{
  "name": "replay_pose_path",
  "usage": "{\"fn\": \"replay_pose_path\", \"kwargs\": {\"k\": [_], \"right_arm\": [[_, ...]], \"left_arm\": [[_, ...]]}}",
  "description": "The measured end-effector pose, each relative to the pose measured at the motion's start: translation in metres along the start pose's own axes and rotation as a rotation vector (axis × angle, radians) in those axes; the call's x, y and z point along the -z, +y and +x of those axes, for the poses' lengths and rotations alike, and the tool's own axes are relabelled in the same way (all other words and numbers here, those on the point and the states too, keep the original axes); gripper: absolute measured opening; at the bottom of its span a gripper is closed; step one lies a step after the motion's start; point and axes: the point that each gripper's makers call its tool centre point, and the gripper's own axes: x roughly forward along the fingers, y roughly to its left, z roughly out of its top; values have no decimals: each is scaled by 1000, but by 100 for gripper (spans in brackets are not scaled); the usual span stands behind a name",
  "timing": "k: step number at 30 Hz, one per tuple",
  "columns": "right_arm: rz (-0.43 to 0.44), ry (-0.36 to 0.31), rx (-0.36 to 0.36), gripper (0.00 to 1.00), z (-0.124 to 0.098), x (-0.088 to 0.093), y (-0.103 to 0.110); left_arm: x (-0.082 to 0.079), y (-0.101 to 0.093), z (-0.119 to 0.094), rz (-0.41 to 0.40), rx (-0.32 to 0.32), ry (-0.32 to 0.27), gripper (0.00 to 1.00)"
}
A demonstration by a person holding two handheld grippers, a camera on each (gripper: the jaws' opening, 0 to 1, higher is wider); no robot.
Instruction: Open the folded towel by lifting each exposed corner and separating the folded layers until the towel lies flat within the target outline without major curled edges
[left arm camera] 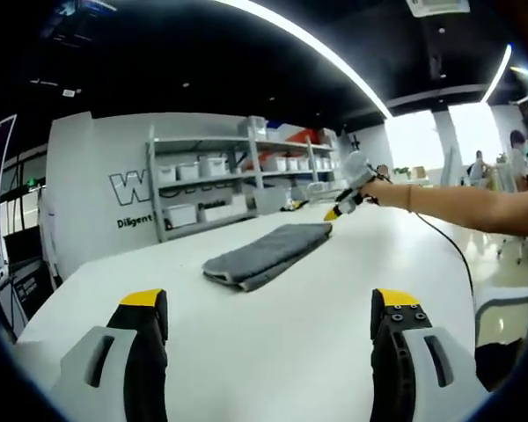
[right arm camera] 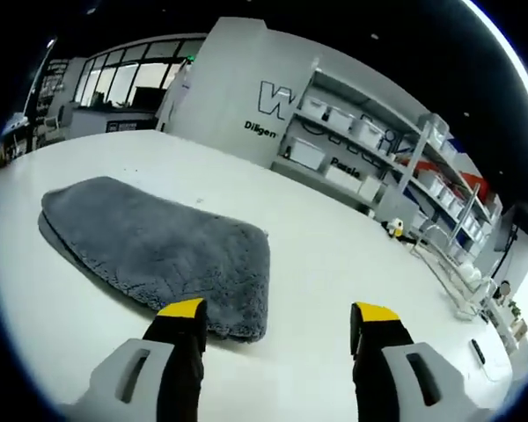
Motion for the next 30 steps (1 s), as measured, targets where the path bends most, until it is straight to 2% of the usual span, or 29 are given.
{"fn": "replay_pose_path", "kwargs": {"k": [5, 11, 15, 19, 23, 30], "right_arm": [[-27, -2, -27, 83, -9, -22, 2], [-83, 33, -91, 91, -17, -32, 18], [-103, 27, -127, 98, -23, -41, 33], [-164, 10, -175, 99, -34, -58, 59], [-186, 18, -241, 99, -42, -66, 85], [-242, -40, -309, 99, -45, -88, 127]], "left_arm": [[4, -7, 1, 6, 22, 27, 97], [9, -15, -2, 5, 45, 45, 99], [11, -14, -5, -3, 43, 49, 99], [11, -16, -7, -19, 54, 43, 99], [12, -15, -10, -9, 43, 49, 99], [12, -19, -16, -18, 55, 66, 99]]}}
